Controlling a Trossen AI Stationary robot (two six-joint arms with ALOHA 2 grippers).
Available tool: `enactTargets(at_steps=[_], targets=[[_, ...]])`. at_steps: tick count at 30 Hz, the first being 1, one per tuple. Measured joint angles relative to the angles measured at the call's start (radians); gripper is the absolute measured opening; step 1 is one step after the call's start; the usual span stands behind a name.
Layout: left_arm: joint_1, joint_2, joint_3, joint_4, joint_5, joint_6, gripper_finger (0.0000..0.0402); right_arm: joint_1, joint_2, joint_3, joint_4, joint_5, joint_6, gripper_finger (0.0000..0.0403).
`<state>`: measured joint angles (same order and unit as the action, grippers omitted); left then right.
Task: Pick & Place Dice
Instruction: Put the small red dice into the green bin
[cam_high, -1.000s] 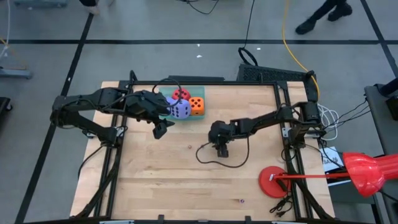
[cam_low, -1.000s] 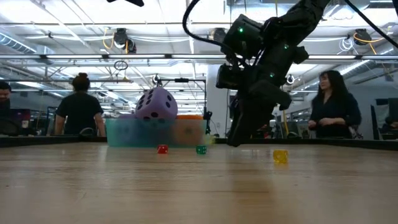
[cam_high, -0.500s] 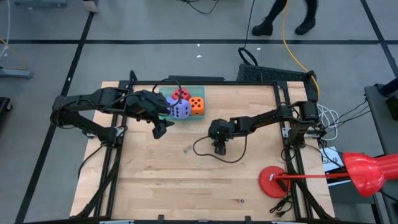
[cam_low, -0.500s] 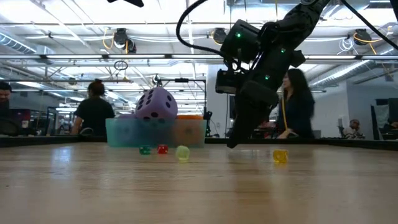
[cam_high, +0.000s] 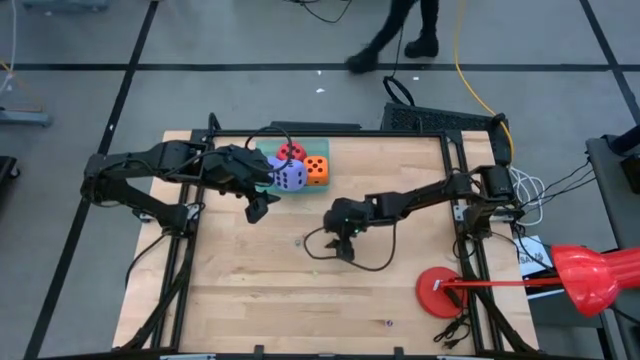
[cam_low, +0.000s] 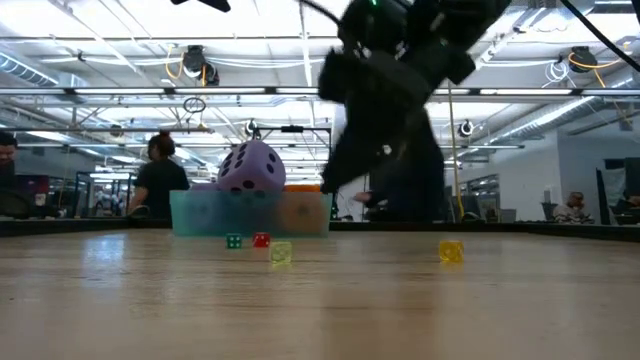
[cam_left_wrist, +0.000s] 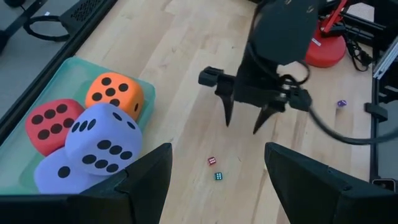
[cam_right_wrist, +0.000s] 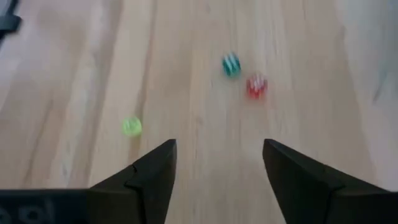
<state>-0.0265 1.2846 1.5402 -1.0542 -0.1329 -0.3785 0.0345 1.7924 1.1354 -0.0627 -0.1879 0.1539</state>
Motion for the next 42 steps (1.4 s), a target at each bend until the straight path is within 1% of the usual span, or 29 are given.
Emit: enactTargets(at_steps=[4,8,10,13,16,18,24,27,31,34,38,42], targets=[[0.0,0.0,0.0,0.001,0.0,-0.015,0.0267,-0.021,0.0,0.098,-0.06,0.0,-0.066,0.0241],[0.0,0.0,0.0,0.002,0.0,-0.02,0.0267,-0.06,0.03,0.195,-0.133,0.001,-0.085,0.0242],[0.0,0.0,0.0,0.002,0.001,-0.023,0.0267,-0.072,0.054,0.241,-0.171,0.001,-0.09,0.0242],[0.0,0.0,0.0,0.002,0.001,-0.025,0.0267,-0.079,0.1,0.316,-0.2,-0.002,-0.141,0.0242],[0.0,0.0,0.0,0.003,0.001,-0.026,0.0267,-0.079,0.148,0.372,-0.227,-0.045,-0.186,0.0242],[0.0,0.0,0.0,0.003,0.002,-0.026,0.0267,-0.079,0.181,0.399,-0.231,-0.053,-0.2,0.0241],[0.0,0.0,0.0,0.003,0.002,-0.024,0.0267,-0.084,0.23,0.414,-0.228,-0.053,-0.247,0.0232],[0.0,0.0,0.0,0.003,0.003,-0.022,0.0267,-0.084,0.24,0.411,-0.266,-0.063,-0.274,0.0232],[0.0,0.0,0.0,0.004,0.003,-0.019,0.0267,-0.086,0.264,0.416,-0.236,-0.081,-0.298,0.0233],[0.0,0.0,0.0,0.003,0.003,-0.019,0.0267,-0.088,0.273,0.408,-0.28,-0.079,-0.298,0.0231],[0.0,0.0,0.0,0.003,0.002,-0.019,0.0267,-0.089,0.295,0.416,-0.212,-0.075,-0.304,0.0232],[0.0,0.0,0.0,0.004,0.002,-0.02,0.0267,-0.087,0.315,0.408,-0.227,-0.074,-0.306,0.0231]])
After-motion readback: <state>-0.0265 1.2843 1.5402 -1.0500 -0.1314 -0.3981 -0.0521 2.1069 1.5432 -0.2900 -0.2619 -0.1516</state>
